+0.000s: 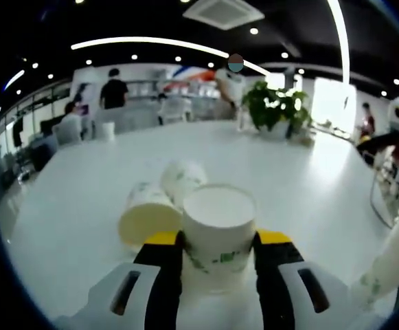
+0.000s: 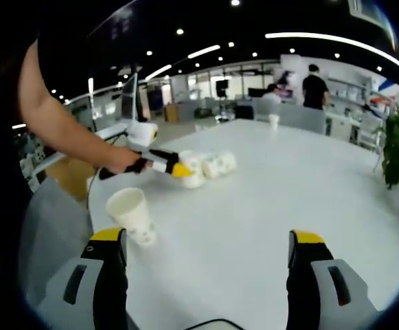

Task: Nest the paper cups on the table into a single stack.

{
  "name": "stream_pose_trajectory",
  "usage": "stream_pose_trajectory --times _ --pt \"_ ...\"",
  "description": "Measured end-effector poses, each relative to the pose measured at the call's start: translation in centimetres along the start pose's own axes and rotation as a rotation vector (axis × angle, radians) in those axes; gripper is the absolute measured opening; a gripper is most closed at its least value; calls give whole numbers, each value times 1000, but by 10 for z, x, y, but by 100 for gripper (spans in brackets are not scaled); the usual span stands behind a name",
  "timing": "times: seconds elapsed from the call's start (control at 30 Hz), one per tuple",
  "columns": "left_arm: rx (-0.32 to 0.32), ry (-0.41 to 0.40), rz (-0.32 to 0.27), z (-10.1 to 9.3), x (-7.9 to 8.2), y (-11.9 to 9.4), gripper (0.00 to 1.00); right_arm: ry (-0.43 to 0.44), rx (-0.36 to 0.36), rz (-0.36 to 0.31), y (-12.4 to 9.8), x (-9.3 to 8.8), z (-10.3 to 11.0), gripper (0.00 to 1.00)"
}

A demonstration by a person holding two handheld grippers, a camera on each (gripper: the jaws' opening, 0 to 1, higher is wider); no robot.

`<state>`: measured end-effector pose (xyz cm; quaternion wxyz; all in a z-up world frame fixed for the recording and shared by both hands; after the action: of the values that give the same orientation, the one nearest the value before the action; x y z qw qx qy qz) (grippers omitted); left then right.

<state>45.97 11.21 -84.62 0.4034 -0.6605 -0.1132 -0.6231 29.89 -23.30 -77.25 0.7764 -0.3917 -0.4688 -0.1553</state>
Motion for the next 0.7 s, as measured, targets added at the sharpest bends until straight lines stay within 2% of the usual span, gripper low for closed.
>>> stream_pose_trajectory --times 0.3,0.5,0.7 --pt "-17 27 -5 5 5 -6 39 -2 2 0 2 2 0 96" --pt "-43 -36 -33 10 11 -12 39 -5 5 1 4 2 2 96" --pt "-34 -24 -36 15 14 -16 39 -7 8 0 4 3 2 95"
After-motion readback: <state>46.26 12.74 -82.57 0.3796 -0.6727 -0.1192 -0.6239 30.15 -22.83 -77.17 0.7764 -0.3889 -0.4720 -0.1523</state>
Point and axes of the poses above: the point that each gripper's makers call its tool centre point, and the gripper's own axes: y roughly forward along the fingers, z roughly to its left, x roughly out of its top, the point moved 10 cm from there along -y, roughly backward along the fingers, and after that the axes turned 11 degrees about y, right-handed, at the moved point
